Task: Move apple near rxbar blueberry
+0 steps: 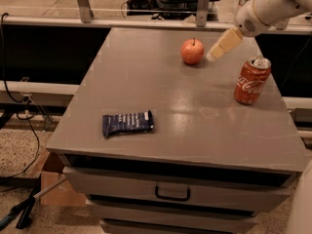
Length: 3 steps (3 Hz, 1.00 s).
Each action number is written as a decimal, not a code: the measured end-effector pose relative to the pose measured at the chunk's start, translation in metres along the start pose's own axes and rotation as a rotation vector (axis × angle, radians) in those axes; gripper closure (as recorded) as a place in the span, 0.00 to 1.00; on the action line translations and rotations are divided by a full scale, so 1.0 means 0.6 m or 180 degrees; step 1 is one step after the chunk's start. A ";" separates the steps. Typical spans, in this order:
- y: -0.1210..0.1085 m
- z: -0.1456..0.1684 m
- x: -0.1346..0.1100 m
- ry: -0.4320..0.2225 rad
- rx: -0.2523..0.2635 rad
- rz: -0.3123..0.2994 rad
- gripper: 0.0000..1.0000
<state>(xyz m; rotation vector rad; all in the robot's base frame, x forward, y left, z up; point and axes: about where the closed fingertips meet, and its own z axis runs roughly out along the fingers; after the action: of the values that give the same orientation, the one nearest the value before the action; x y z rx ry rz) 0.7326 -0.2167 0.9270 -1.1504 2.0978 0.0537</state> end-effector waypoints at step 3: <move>0.069 0.134 -0.004 -0.0153 -0.0730 0.0171 0.00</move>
Offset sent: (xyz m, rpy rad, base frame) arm 0.0155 0.0452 -0.0790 0.1498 0.2087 0.1164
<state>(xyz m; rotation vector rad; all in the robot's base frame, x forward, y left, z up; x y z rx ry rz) 0.7492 -0.1613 0.8573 -1.2124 2.1199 0.3519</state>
